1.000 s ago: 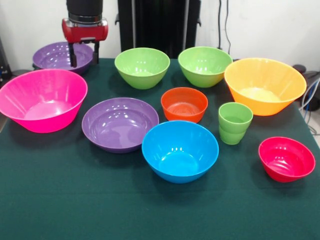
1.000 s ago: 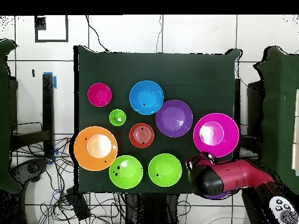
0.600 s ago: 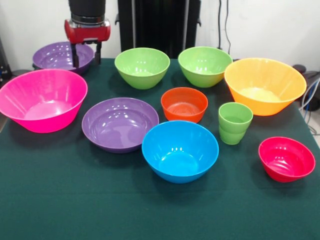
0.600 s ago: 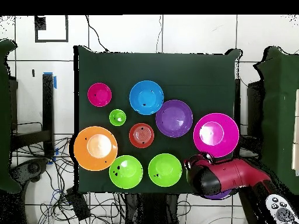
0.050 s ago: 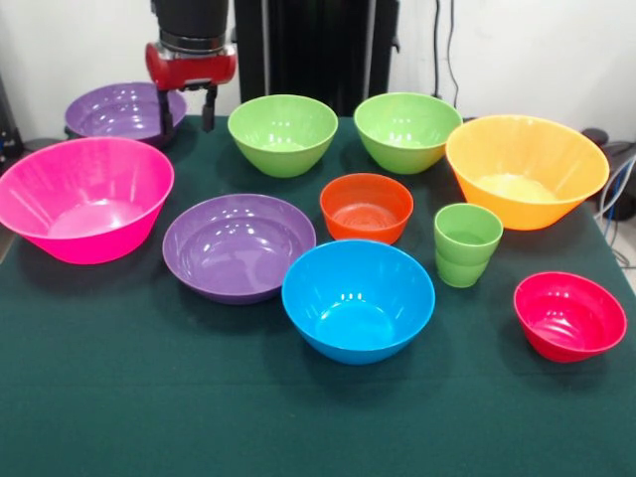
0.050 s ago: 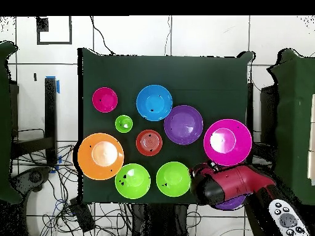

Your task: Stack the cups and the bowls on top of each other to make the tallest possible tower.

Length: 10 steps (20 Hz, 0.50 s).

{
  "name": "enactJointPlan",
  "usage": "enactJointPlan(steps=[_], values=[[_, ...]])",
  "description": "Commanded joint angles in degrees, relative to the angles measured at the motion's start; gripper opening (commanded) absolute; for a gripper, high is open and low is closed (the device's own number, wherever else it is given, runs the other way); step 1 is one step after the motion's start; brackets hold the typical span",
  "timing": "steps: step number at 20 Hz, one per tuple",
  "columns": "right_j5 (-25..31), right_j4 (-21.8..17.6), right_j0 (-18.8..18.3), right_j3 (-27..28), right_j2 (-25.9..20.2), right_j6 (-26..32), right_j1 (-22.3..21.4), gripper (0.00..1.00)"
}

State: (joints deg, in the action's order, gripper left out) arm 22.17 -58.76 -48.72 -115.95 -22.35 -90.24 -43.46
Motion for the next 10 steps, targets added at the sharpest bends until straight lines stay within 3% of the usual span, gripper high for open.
enactJointPlan(steps=[1, 6, 10], values=[[-2.3, -2.7, 1.1, 3.2, -1.3, 0.4, 2.2, 1.00], [1.4, 0.9, -2.2, 1.5, -4.5, 6.2, -2.5, 1.00], [1.9, 1.4, -2.8, 1.7, -5.5, 6.9, -3.0, 1.00]])
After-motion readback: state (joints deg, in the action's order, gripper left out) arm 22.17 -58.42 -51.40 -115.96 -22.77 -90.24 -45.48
